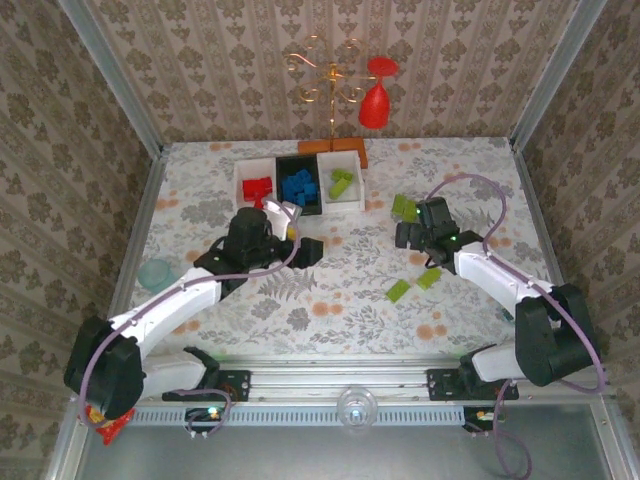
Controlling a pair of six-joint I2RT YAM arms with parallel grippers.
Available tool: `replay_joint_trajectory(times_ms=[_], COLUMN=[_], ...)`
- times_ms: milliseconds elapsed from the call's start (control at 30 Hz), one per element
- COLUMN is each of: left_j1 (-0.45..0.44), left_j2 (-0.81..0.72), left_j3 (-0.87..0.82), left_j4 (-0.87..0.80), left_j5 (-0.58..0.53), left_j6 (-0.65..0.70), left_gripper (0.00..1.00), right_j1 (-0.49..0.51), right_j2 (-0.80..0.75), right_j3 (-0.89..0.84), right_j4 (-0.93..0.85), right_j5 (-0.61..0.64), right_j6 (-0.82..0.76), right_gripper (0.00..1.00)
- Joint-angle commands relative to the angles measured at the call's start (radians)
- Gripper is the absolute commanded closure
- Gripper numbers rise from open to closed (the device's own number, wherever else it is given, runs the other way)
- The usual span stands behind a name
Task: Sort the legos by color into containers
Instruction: Pick up the lego from the middle-right of the table.
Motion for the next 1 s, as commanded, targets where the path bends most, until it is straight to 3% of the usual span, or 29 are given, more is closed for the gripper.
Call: replay_joint_trajectory(times_ms=[0,567,767,967], left_j1=[-0.003,0.022,0.039,0.046], left_j2=[0.01,-0.061,-0.089,-0.088], left_j3=[0.019,-0.015,-0.024,-0.03], left_j4=[0.007,-0.022,-0.025,-0.021], left_j5=[-0.046,-0.071,-0.061,-0.048], left_j6=[0.022,0.031,0.028,0.022], left_gripper=[0.12,0.12,0.12,0.12], right_j1=[-0.031,-0.141,-0.132,-0.072], right_j2=[0.065,0.367,0.456,0.443], right_j3=[0.032,0.267,0.302,0.307], right_j4=[-0.038,-0.13,-0.122,-0.143], right_j5=[-0.012,-0.101,-0.111,-0.079], right_j6=[0.023,0.092,0.103,0.065], right_gripper=[0.0,0.09,0.16,0.19])
